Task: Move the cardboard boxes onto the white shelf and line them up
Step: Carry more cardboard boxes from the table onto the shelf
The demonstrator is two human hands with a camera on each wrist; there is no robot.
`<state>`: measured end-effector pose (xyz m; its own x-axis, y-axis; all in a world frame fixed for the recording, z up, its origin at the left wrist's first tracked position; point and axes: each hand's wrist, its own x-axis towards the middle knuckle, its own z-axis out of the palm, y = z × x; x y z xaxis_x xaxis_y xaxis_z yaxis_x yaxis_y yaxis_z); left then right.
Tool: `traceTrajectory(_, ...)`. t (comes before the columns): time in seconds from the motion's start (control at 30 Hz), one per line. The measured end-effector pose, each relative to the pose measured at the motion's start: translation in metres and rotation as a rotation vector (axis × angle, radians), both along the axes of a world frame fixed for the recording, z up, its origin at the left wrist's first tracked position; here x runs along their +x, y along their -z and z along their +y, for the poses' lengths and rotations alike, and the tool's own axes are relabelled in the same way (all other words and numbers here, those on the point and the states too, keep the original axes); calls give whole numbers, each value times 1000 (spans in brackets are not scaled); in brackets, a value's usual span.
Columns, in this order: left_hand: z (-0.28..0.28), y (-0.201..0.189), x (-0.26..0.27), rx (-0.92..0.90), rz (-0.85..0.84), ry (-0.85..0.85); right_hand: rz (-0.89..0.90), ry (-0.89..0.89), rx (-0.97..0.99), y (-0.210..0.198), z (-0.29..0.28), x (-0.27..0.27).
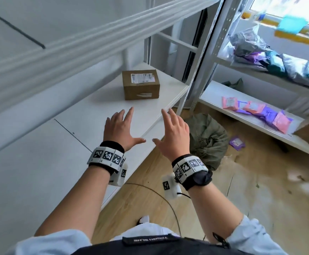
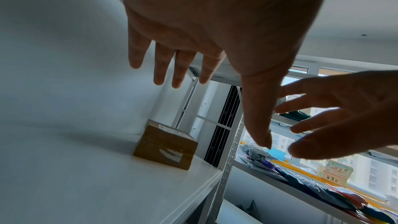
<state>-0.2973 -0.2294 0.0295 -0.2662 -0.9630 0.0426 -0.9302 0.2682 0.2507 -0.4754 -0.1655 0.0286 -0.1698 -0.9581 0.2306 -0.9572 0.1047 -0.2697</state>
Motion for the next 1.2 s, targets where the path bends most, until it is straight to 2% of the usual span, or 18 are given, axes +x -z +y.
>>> traceTrajectory(0.37, -132, 6, -47, 76, 48, -108, -58, -33, -6, 6, -148, -58)
traceTrajectory(0.63, -227, 23, -93, 119, 201, -346, -98, -190, 25, 27, -275, -102)
traceTrajectory(0.8, -279, 30, -112, 156, 186, -491, -154, -237, 112, 47, -341, -119)
traceTrajectory(0.93, -300, 28, -124, 245, 169, -557, -184, -252, 280, 65, -377, -123)
traceTrajectory(1.03, -309, 26, -132, 331, 223, -601, -274, -288, 391, 77, -395, -122)
traceTrajectory(1.2, -312, 12, -147, 450, 248, -557, -406, -326, 400, 88, -404, -123)
